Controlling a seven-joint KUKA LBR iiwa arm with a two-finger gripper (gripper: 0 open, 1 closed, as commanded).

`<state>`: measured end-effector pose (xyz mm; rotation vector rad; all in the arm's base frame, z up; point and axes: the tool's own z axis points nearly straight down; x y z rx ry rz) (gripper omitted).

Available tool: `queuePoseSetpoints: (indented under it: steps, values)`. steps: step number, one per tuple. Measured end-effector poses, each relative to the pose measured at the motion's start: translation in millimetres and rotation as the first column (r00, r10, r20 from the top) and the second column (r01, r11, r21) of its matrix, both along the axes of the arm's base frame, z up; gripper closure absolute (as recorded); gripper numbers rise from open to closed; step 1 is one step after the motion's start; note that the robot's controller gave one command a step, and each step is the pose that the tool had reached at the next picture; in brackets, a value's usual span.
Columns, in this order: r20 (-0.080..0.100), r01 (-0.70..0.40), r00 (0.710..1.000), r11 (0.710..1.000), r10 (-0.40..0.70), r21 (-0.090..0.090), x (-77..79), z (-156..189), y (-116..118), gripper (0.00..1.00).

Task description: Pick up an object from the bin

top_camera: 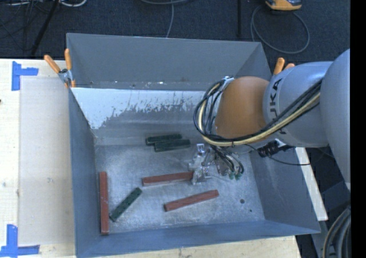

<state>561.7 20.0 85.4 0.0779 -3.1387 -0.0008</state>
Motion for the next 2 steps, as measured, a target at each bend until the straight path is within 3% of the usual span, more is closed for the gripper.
queuePoseSetpoints:
  steps: [1,2]
  values:
    - [0.000,0.000,1.000,1.000,0.000,0.000,0.0,0.0,0.0,1.00]
    - [0.011,-0.032,0.999,0.999,0.032,-0.001,0.3,195.7,1.9,1.00]
